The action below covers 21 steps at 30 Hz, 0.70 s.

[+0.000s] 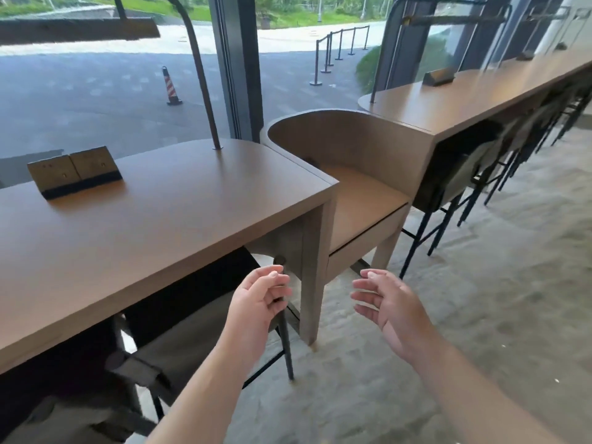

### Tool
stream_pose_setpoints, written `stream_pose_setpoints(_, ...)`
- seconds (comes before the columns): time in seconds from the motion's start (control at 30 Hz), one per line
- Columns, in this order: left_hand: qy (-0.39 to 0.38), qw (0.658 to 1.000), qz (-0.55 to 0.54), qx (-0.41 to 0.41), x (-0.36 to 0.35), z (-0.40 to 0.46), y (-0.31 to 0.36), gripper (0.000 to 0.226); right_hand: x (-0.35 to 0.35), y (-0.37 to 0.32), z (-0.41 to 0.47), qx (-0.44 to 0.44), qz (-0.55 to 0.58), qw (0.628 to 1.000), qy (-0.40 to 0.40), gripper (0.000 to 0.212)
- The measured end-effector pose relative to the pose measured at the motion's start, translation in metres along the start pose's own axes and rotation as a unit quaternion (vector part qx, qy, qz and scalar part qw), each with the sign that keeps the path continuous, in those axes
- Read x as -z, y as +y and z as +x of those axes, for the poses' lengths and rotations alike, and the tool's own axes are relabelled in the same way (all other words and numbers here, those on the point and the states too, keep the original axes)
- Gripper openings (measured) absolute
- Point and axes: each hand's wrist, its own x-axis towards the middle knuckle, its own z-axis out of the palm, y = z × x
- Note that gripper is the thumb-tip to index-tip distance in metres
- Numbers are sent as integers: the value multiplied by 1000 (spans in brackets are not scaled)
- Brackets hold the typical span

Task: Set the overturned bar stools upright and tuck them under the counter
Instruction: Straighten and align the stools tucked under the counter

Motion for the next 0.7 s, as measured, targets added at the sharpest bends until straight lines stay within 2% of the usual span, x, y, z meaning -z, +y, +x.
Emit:
stream_pose_setpoints(0.13,-43,999,-1,1,-53,8,6,32,41,-29,-3,26,52,998,18,21)
stream_pose_setpoints(0.27,-85,996,2,5,-119,20,-6,18,94,-54,4,41,98,994,29,21)
stream_pose_setpoints(0.7,-157,986,-3,63,-416,44,-85,15,358,-158,36,81,230,967,76,20)
